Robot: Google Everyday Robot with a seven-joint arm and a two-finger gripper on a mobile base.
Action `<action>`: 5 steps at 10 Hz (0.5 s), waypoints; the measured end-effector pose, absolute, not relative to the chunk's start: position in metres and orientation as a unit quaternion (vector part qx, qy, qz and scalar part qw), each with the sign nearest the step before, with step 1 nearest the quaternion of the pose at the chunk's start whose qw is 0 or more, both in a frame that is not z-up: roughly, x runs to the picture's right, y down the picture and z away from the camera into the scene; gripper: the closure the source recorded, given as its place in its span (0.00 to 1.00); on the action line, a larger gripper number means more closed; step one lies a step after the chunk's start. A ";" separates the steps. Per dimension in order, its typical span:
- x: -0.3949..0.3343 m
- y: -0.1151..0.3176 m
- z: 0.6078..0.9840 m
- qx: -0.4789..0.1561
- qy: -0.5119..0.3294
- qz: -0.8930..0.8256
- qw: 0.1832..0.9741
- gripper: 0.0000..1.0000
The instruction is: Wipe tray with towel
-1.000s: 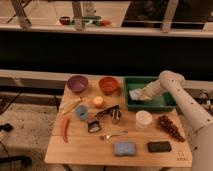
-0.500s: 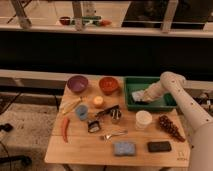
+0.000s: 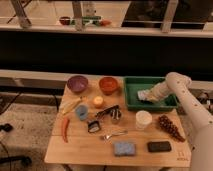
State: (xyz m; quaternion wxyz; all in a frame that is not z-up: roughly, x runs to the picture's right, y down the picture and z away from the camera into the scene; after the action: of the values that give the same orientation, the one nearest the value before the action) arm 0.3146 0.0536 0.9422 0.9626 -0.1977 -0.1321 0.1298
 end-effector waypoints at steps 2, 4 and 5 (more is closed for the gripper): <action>0.322 0.052 0.941 -0.193 -0.120 0.147 0.963 0.96; 0.333 0.051 0.942 -0.192 -0.102 0.168 0.962 0.96; 0.339 0.050 0.943 -0.191 -0.093 0.177 0.961 0.96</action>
State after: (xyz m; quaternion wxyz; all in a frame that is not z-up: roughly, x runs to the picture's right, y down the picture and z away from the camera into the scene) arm 0.3393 0.0498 0.9431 0.9610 -0.1908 -0.0930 0.1775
